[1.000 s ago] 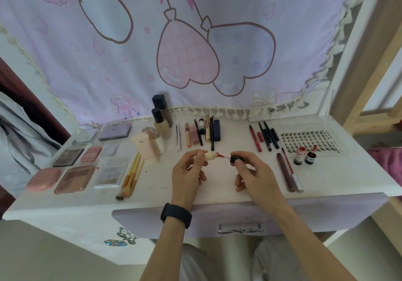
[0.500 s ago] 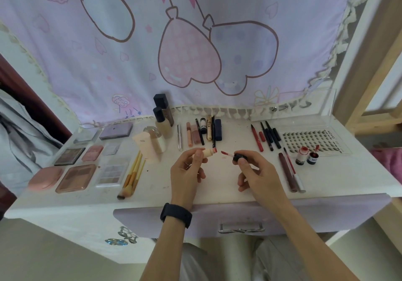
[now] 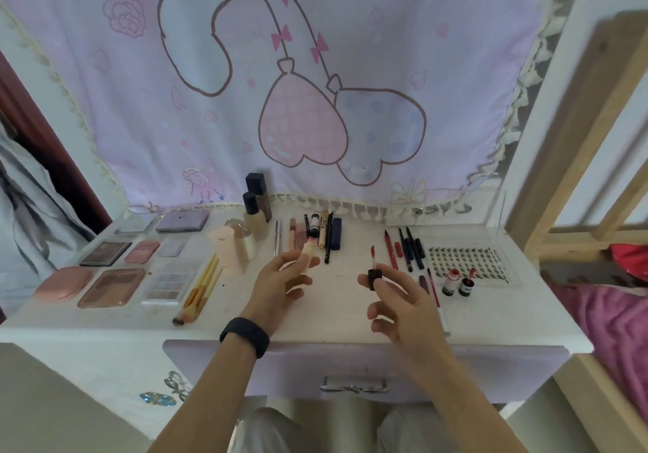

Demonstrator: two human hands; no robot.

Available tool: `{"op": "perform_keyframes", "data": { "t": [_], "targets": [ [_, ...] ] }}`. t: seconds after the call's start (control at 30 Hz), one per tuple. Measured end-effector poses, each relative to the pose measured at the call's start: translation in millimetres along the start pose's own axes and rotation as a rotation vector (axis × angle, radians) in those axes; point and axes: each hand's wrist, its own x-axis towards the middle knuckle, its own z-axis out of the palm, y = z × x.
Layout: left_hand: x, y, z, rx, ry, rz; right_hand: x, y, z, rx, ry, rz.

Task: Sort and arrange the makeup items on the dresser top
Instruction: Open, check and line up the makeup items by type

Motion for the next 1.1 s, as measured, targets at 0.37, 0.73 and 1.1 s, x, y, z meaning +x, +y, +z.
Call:
{"op": "perform_keyframes", "data": {
  "t": [0.37, 0.73, 1.1],
  "targets": [
    [-36, -12, 113, 0.425, -0.334, 0.203, -47, -33, -135, -0.478, 0.375, -0.153],
    [-28, -55, 181, 0.909, -0.108, 0.436, -8, -35, -160, -1.031, 0.427, -0.268],
    [-22, -63, 186, 1.202, 0.019, 0.559, -1, -20, -159, -1.264, 0.457, -0.377]
  ]
}}
